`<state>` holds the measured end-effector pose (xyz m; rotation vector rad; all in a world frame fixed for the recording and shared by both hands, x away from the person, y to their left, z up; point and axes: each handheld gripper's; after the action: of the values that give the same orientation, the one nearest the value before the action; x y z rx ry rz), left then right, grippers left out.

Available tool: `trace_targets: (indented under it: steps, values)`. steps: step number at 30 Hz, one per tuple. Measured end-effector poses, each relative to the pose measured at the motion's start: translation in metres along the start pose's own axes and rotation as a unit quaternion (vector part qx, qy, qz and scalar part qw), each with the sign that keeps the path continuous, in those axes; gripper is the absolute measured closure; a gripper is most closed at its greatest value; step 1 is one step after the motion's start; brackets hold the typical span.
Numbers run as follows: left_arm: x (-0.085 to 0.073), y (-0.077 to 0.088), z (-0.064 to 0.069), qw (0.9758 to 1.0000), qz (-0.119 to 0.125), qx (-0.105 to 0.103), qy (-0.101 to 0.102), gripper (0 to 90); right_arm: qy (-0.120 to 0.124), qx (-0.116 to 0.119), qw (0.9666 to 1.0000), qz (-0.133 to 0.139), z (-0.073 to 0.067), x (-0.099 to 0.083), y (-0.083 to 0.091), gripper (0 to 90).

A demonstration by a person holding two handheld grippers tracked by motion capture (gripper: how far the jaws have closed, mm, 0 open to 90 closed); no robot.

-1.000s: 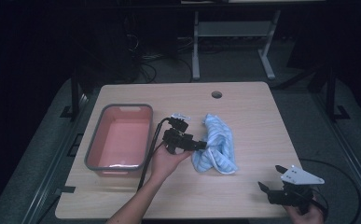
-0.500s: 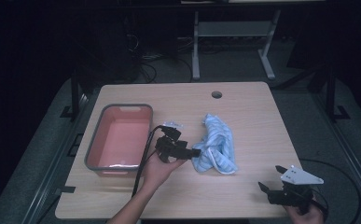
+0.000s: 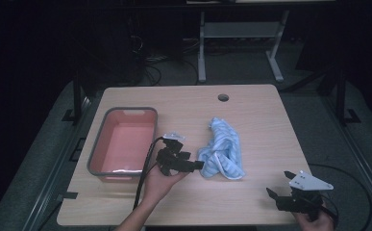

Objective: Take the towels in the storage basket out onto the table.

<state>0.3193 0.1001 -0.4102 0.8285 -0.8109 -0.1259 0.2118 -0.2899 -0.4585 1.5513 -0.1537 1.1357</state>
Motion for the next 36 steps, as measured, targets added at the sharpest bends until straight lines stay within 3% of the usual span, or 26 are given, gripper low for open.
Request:
trace_targets:
  steps: [2, 13, 20, 36]
  values:
    - [-0.003, 0.000, -0.001, 0.9999, 0.002, -0.010, 0.006, 27.4, -0.001, 0.001, 1.0000, -0.002, 0.000, 0.000, 0.000, 14.8]
    - [-0.018, 0.000, 0.001, 0.9999, 0.004, -0.011, 0.004, 27.5, -0.001, 0.002, 1.0000, -0.006, 0.000, -0.001, -0.001, 14.8]
    - [-0.027, 0.000, 0.004, 0.9995, 0.009, -0.029, 0.008, 27.4, 0.000, 0.001, 1.0000, -0.007, 0.000, -0.001, -0.001, 14.9]
    - [-0.054, 0.006, 0.016, 0.9994, 0.019, -0.029, -0.008, 26.6, -0.005, -0.001, 1.0000, -0.007, 0.000, -0.003, 0.000, 14.8]
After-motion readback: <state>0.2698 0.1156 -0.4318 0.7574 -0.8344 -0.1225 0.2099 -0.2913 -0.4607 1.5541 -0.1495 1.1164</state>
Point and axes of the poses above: each handheld gripper's, and its own axes: y roughly backward along the jaws, x roughly out of its top, z roughly to its right, and after that the axes turned 6 degrees about -z, right-handed
